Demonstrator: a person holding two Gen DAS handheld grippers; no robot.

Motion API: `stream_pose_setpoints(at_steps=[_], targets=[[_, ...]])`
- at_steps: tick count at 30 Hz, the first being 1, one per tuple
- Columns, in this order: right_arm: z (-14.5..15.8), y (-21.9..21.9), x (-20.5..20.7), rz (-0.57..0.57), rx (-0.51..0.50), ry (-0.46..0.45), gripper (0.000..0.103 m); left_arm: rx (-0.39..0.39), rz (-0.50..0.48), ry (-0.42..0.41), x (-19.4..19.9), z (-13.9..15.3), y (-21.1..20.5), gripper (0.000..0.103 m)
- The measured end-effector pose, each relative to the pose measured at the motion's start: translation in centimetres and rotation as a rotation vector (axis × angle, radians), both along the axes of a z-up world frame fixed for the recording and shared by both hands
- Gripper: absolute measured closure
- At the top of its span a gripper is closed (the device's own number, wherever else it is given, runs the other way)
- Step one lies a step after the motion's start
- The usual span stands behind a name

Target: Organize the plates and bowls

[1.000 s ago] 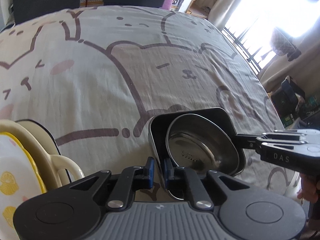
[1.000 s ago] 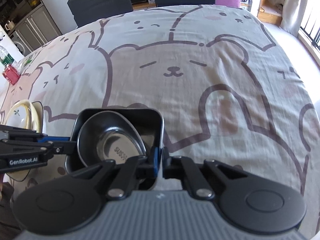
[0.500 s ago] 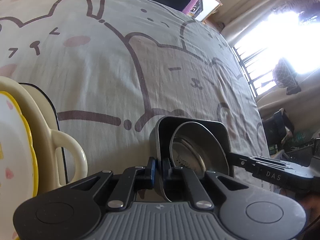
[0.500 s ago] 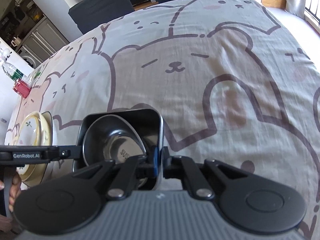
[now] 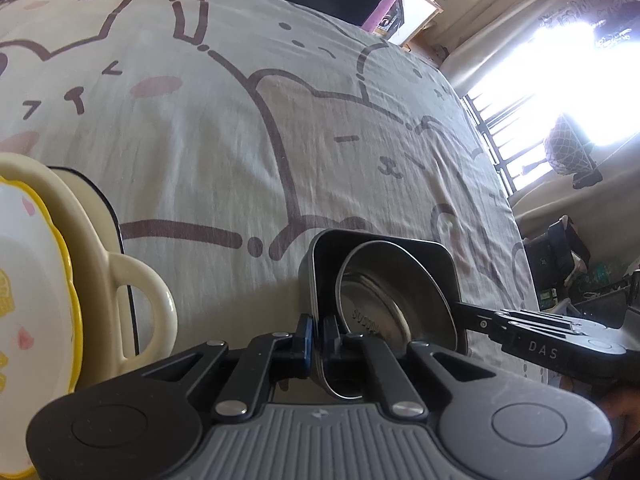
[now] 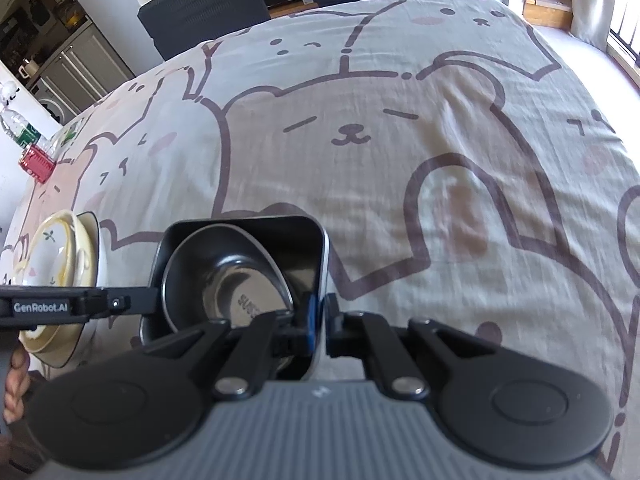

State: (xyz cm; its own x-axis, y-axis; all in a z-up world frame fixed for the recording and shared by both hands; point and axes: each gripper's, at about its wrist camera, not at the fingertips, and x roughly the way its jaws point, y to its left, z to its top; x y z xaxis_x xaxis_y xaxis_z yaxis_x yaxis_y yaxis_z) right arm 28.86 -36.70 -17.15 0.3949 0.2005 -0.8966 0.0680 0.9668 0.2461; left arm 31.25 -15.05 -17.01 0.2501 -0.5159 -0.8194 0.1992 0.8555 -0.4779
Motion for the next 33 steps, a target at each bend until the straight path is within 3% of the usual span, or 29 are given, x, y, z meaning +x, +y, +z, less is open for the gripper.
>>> stream_pose_setpoints(at_steps=[9,17,24,33], targets=[[1.9,-0.5,-1.2,-0.022,0.024,-0.061,0.097,-0.029,0.003,-0.067,-0.5,1.9,0.5,0.098],[4.9,-0.6,-2.5,-0.064,0.075,-0.157,0.097,-0.109,0.036,-0.135,-1.0,4.8,2.4,0.098],[7.4,0.3,-3.2,-0.082,0.149,-0.258,0.097,-0.172,0.09,-0.194,-1.6,7.2,5.6,0.098],[9.8,4.6,-2.7,-0.036,0.197,-0.356,0.097,-0.211,0.193,-0.249,-2.5,9.3,11.2,0.098]])
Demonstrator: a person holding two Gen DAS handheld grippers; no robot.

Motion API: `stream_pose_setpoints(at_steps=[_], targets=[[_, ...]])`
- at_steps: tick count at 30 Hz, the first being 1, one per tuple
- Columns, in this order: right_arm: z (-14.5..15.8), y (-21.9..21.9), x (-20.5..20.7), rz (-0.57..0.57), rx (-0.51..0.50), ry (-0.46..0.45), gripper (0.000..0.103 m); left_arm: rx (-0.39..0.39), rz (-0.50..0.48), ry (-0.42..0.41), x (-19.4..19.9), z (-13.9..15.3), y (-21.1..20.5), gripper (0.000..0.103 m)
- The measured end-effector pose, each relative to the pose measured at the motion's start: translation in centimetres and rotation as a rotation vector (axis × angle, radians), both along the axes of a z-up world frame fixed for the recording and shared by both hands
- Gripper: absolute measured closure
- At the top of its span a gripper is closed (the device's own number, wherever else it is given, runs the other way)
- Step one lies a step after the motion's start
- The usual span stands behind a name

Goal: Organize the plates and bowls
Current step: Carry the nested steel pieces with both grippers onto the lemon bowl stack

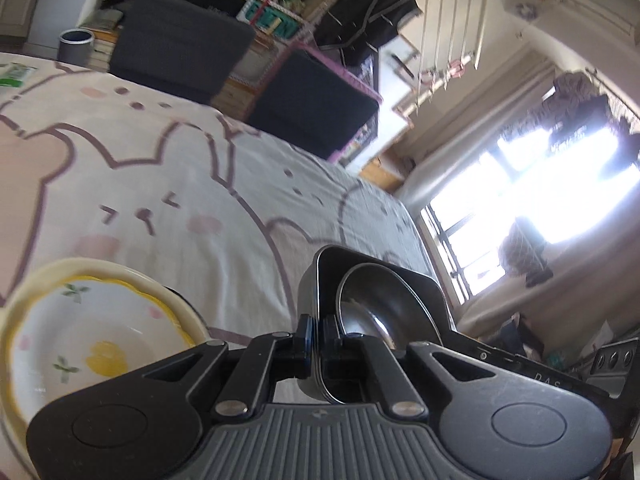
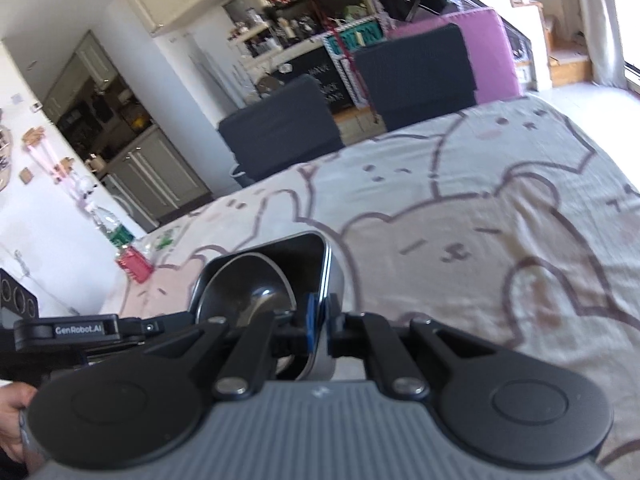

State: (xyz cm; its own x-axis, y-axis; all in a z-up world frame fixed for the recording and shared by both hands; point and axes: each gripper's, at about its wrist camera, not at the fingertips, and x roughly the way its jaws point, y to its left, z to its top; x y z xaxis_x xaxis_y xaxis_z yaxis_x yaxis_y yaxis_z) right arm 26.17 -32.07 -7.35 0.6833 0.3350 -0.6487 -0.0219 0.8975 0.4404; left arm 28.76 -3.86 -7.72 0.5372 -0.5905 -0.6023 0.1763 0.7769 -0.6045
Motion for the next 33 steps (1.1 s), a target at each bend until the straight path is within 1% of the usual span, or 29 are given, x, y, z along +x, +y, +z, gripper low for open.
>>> stream_pose_setpoints(at_steps=[3,8,14,20,27,30,33], targets=[[0.5,1.9,0.4,0.028,0.01,-0.018,0.097,-0.015,0.036,-0.012,-0.5,0.5,2.2,0.098],[0.5,5.2,1.6,0.081,0.019,-0.028,0.096,-0.027,0.102,-0.029,-1.4,1.2,5.8,0.098],[0.7,9.1,2.5,0.136,0.018,-0.034,0.096,-0.022,0.166,-0.046,-2.5,1.9,9.7,0.098],[-0.1,12.5,3.5,0.185,0.001,-0.015,0.096,-0.007,0.209,-0.035,-3.5,1.7,12.4,0.098],[-1.0,15.6,3.7,0.207,-0.029,0.032,0.096,0.014,0.231,-0.007,-3.6,0.6,14.3,0.098],[-1.5,16.2,4.0,0.208,-0.034,0.064,0.096,0.043,0.22,0.019,-3.4,-0.4,14.5,0.098],[-2.3,16.8,4.4,0.204,-0.047,0.115,0.096,0.077,0.204,0.049,-3.1,-1.4,14.4,0.098]])
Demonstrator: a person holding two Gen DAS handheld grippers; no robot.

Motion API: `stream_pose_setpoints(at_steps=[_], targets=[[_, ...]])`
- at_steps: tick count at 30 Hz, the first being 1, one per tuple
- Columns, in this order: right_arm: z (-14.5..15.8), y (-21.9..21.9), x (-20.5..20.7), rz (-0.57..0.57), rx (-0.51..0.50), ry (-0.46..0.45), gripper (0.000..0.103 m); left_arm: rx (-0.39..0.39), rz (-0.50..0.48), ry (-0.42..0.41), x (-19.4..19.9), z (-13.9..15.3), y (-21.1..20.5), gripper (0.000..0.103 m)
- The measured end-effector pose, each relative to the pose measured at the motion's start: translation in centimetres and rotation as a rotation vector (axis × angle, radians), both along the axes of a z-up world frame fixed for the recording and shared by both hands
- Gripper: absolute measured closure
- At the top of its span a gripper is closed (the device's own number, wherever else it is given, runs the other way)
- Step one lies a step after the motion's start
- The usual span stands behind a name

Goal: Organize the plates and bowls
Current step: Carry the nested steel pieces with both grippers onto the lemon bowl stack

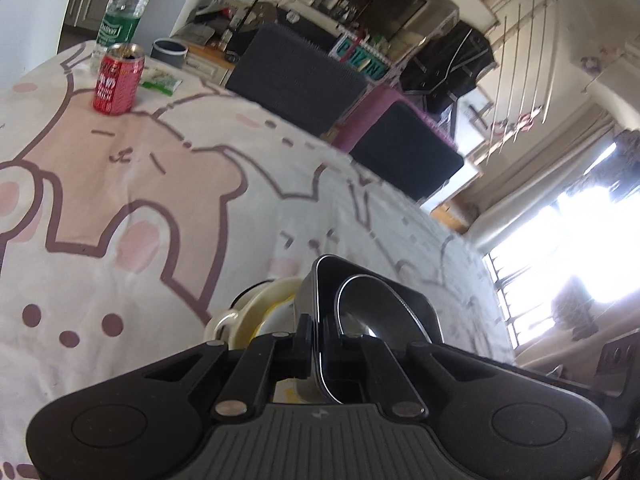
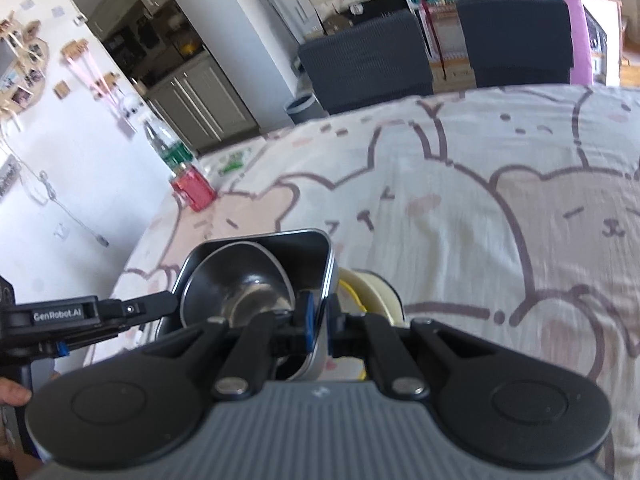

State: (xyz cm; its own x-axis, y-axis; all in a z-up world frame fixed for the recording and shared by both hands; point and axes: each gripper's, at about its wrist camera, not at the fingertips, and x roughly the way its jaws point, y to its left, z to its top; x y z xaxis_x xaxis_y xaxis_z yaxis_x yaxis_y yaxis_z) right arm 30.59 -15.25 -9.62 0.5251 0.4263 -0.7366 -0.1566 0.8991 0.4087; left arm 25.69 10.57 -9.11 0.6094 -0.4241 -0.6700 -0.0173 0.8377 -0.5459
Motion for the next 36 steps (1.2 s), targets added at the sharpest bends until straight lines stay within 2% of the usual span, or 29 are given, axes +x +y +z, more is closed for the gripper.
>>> stream_pose_setpoints(at_steps=[7,36], targets=[[-1.3,1.1,0.4,0.008,-0.046,0.068,0.096,0.05,-0.021,0.056,0.7,-1.6,-0.3,0.098],[-2.8,2.1,1.3,0.027,-0.131,0.149,0.096,0.093,-0.054,0.095,1.4,-2.7,-1.0,0.098]])
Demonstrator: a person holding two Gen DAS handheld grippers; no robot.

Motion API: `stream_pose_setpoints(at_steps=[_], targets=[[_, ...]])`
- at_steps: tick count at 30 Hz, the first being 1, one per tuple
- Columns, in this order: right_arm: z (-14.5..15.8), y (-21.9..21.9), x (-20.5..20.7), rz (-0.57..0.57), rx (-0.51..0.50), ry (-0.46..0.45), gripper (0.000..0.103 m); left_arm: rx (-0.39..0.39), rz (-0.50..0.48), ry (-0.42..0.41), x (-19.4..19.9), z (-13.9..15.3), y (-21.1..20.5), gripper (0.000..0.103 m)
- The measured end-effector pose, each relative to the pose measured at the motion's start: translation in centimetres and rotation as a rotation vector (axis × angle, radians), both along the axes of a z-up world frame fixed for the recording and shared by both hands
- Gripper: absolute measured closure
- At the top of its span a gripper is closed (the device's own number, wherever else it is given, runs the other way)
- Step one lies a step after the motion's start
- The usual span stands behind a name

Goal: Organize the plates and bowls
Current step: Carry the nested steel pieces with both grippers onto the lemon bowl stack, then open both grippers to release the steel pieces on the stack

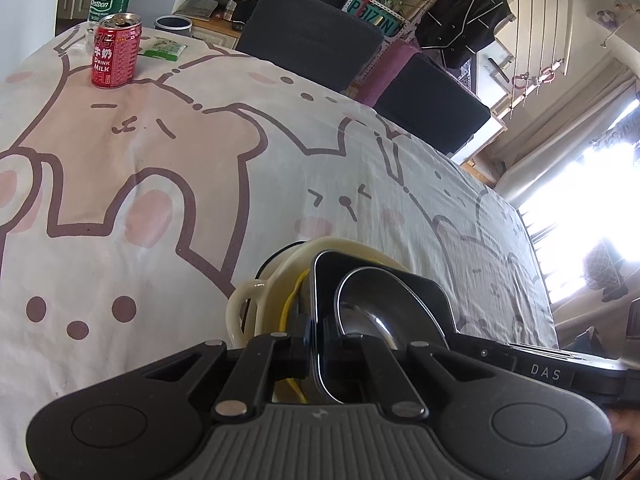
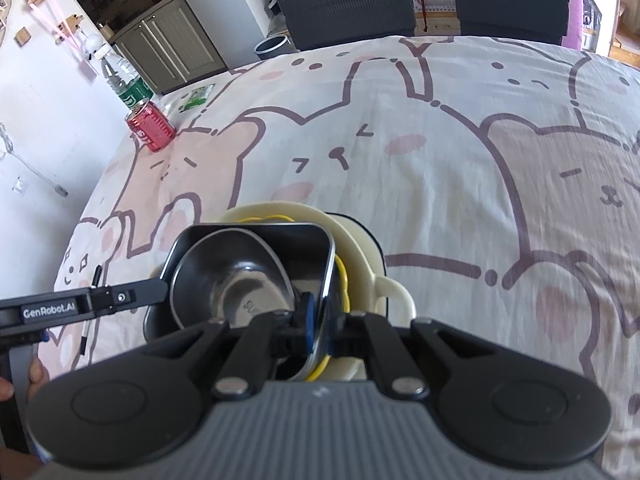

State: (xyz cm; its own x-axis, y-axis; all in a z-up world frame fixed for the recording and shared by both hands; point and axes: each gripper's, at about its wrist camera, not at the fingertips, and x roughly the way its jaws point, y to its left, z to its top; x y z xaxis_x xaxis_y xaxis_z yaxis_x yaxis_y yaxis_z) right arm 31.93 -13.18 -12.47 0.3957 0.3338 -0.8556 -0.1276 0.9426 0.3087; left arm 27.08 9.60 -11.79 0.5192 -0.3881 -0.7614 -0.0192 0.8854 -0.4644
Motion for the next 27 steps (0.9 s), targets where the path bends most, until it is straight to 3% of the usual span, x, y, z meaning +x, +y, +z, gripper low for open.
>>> stream_pose_setpoints(at_steps=[18,20,25,27], targets=[[-0.24,0.26,-0.04,0.015,-0.018,0.016,0.093,0.019,-0.019,0.026,-0.02,-0.33,-0.19,0.094],[-0.2,0.4,-0.1,0.02,-0.038,0.012,0.09,0.026,-0.016,0.029,-0.1,-0.31,-0.08,0.085],[0.22,0.19,-0.32,0.018,-0.053,-0.001,0.085,0.038,-0.011,0.025,-0.4,0.04,0.16,0.08],[0.72,-0.14,-0.54,0.01,-0.05,-0.018,0.08,0.046,-0.008,0.023,-0.6,0.28,0.24,0.072]])
